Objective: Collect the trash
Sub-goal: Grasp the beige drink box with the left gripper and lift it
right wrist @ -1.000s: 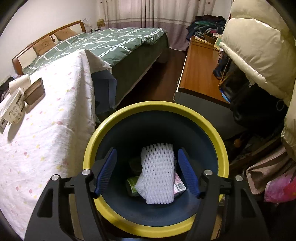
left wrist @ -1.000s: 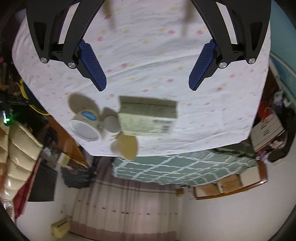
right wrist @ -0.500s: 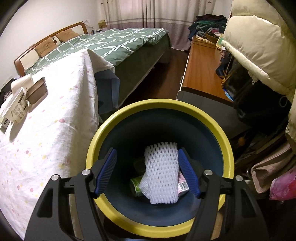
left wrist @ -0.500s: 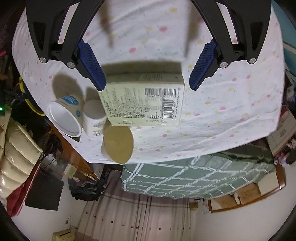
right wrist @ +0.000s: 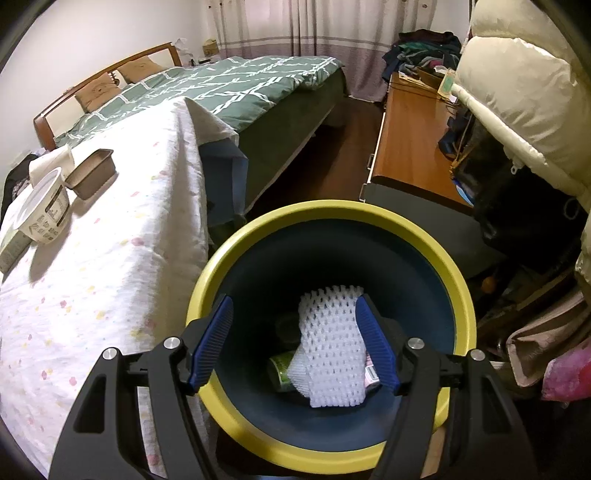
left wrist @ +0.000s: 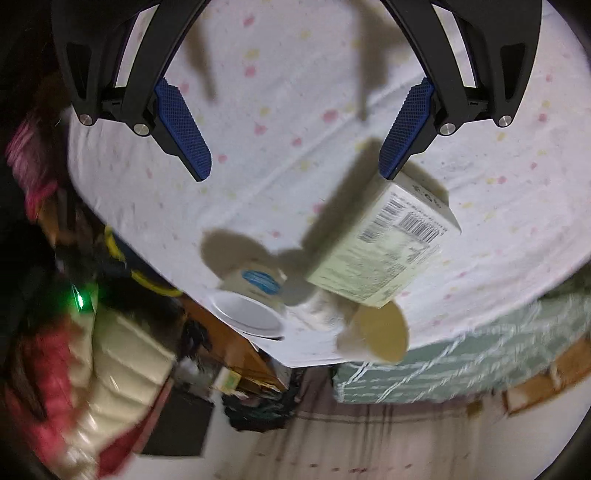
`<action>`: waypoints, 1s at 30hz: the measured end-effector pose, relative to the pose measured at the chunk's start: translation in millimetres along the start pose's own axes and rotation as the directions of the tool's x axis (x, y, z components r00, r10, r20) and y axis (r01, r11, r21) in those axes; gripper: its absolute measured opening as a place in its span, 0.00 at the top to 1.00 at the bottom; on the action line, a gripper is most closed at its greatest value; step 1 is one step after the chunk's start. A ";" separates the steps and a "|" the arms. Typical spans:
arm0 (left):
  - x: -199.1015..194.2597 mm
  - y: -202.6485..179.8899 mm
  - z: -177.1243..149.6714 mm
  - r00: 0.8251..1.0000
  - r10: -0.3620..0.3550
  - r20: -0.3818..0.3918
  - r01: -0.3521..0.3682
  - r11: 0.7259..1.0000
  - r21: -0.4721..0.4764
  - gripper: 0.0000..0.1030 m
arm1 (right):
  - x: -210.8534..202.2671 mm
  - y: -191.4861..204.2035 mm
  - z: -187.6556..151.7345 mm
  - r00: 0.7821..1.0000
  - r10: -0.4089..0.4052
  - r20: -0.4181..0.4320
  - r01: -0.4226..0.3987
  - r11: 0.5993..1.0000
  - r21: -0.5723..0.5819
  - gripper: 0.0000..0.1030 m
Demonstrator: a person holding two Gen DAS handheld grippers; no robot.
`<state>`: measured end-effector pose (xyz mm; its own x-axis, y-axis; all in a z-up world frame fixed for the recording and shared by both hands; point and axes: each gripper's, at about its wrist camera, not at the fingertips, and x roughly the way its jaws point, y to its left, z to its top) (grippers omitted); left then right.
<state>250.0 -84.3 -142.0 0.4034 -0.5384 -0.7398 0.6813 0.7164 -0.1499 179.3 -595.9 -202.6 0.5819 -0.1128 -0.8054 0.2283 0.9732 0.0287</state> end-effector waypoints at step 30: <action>82.9 61.6 91.3 0.965 -0.065 -0.254 0.095 0.989 0.110 0.05 | 8.6 -4.9 2.6 0.999 0.014 -0.034 -0.014 1.000 0.008 0.37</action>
<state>381.2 -125.3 -152.6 0.1905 -0.4535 -0.8707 0.7798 0.6087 -0.1464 185.1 -602.1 -208.1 0.5581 -0.0924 -0.8246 0.2269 0.9729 0.0445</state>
